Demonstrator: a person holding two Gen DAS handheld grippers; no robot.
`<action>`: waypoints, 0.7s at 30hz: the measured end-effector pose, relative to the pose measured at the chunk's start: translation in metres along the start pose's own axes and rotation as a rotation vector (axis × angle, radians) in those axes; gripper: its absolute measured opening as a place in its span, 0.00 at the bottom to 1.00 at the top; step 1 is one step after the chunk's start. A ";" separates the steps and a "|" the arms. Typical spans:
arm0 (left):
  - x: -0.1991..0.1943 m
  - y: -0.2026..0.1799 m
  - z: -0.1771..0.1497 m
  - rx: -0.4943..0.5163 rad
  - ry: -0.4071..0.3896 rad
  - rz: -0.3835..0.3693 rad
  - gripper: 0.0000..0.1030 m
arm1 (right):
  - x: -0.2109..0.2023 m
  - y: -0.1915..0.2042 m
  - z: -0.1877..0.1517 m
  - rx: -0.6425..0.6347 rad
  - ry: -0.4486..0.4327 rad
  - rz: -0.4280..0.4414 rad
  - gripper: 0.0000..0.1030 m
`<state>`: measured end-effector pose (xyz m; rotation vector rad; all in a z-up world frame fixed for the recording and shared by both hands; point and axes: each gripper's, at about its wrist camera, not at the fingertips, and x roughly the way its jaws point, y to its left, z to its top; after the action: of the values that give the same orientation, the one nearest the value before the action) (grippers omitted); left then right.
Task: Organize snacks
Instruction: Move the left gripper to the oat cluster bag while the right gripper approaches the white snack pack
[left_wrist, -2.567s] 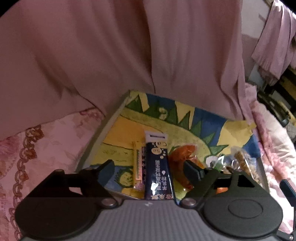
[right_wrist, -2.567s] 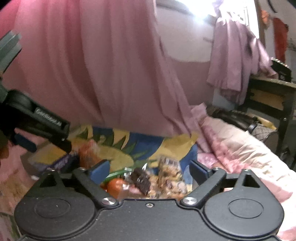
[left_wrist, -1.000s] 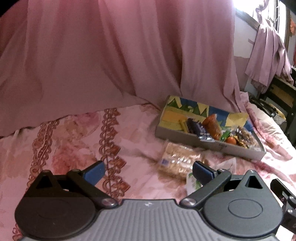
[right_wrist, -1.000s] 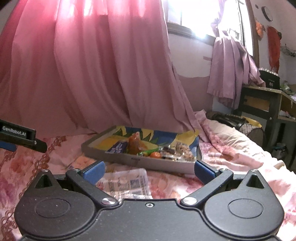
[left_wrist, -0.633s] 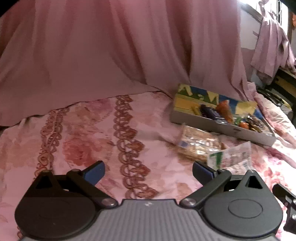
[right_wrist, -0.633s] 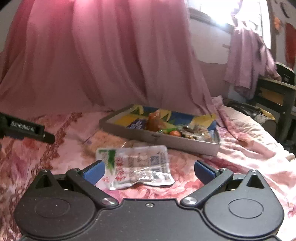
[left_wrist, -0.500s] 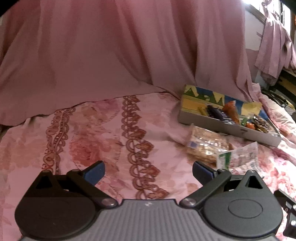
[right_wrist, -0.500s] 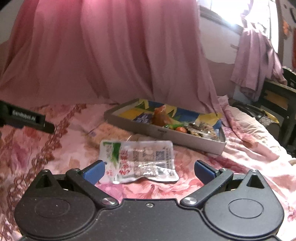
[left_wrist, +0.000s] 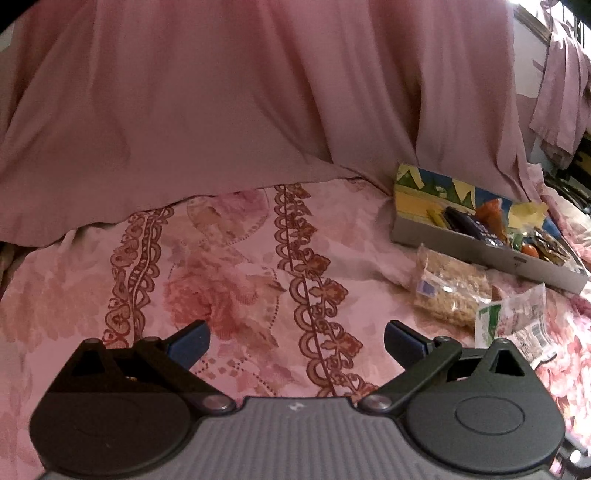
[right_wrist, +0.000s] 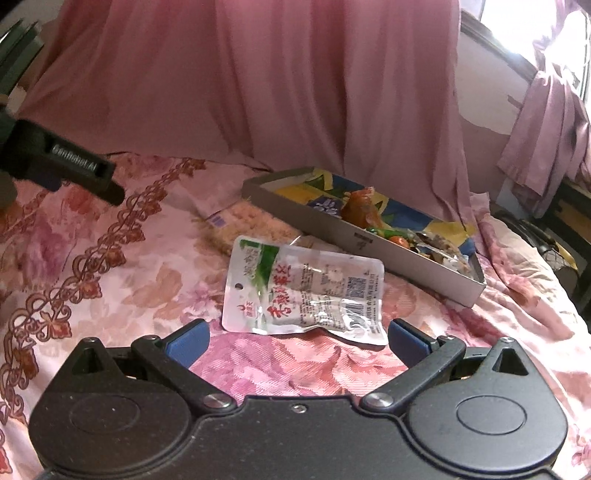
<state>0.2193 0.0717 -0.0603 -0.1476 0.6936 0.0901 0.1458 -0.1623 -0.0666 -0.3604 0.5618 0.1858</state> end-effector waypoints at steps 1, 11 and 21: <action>0.001 0.000 0.001 -0.004 -0.002 0.001 0.99 | 0.001 0.001 0.000 -0.002 0.003 0.001 0.99; 0.015 0.003 0.002 -0.019 0.019 0.005 0.99 | 0.017 0.015 0.003 -0.026 0.018 0.022 0.99; 0.036 -0.008 0.003 -0.007 0.050 -0.070 0.99 | 0.030 0.020 0.000 -0.037 0.052 0.028 0.99</action>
<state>0.2496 0.0658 -0.0803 -0.1809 0.7374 0.0221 0.1660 -0.1416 -0.0885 -0.3940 0.6152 0.2146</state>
